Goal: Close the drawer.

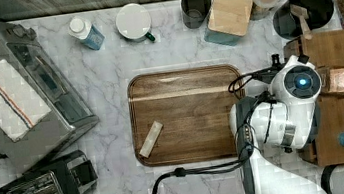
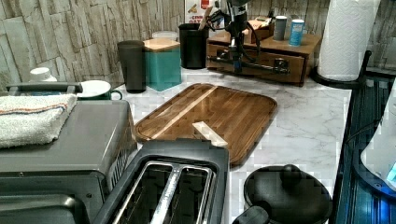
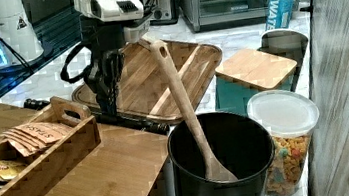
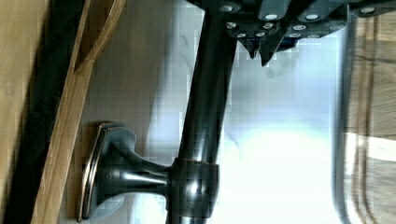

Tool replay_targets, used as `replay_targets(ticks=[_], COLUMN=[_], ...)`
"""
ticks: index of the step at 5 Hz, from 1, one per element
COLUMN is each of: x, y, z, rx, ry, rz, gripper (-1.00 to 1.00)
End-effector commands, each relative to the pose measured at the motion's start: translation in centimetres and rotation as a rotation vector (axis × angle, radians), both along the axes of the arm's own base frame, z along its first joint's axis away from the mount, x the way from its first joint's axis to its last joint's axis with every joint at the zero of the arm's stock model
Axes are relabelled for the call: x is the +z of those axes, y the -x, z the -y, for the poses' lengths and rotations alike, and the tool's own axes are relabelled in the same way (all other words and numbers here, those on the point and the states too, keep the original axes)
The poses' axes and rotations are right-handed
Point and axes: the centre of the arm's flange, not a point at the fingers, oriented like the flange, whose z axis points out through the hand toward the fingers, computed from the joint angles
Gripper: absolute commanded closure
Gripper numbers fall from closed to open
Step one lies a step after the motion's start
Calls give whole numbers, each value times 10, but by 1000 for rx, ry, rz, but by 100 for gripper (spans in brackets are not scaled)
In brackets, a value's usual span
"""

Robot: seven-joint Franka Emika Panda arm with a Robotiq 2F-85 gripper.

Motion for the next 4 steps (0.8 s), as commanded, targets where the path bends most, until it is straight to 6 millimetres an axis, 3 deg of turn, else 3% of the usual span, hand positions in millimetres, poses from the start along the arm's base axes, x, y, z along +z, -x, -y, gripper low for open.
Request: replay_targets(ticks=[1, 2, 4], x=[79, 92, 91], y=[-3, -2, -2], z=[179, 183, 184], rx=[-124, -113, -113], ry=[178, 128, 128], rz=[127, 122, 121], gripper=[100, 100, 100])
